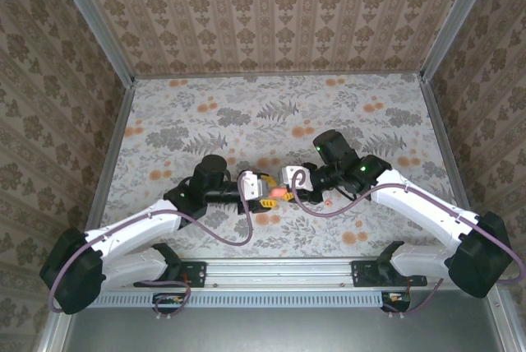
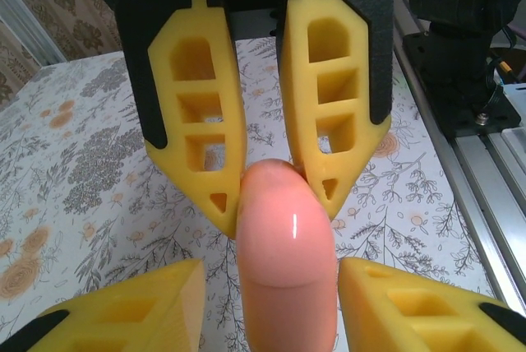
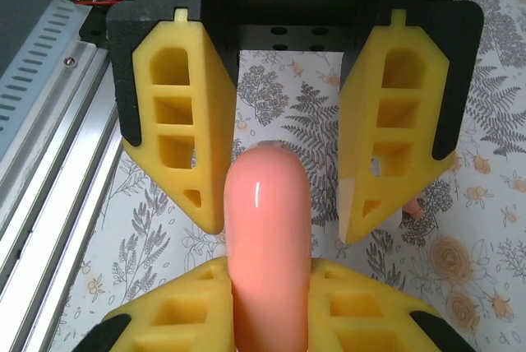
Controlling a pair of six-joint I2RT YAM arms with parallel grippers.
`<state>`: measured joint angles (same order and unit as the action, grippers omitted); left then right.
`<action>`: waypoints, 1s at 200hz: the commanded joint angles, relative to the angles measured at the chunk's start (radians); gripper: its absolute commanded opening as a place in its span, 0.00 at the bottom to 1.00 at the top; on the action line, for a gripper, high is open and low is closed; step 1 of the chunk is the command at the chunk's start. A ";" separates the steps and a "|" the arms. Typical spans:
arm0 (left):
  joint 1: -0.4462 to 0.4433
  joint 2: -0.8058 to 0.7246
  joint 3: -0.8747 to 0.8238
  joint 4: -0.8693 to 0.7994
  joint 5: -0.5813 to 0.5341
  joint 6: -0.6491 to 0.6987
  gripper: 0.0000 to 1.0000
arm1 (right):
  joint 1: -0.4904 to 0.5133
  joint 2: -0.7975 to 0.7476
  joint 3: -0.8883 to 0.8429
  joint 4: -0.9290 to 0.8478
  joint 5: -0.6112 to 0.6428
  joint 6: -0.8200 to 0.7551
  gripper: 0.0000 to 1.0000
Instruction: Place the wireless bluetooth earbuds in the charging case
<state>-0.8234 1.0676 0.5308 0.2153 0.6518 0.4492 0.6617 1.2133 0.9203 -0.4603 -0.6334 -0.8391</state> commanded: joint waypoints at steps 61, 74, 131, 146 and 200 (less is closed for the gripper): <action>-0.004 0.023 0.031 0.020 0.035 -0.023 0.31 | 0.009 0.011 0.022 0.016 -0.045 -0.012 0.19; -0.005 0.022 0.031 0.012 0.032 -0.018 0.28 | 0.009 0.002 0.014 0.029 -0.045 -0.006 0.20; 0.008 0.011 0.017 0.047 0.050 -0.033 0.22 | -0.027 -0.070 -0.073 0.167 -0.025 0.097 0.41; 0.009 0.011 0.016 0.049 0.053 -0.036 0.22 | -0.040 -0.079 -0.077 0.178 -0.018 0.108 0.41; 0.023 -0.003 0.003 0.066 0.069 -0.054 0.21 | -0.079 -0.091 -0.075 0.228 0.056 0.161 0.41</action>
<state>-0.8036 1.0847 0.5312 0.2626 0.6689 0.4160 0.6167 1.1484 0.8551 -0.3061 -0.6304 -0.7265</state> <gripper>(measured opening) 0.219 0.408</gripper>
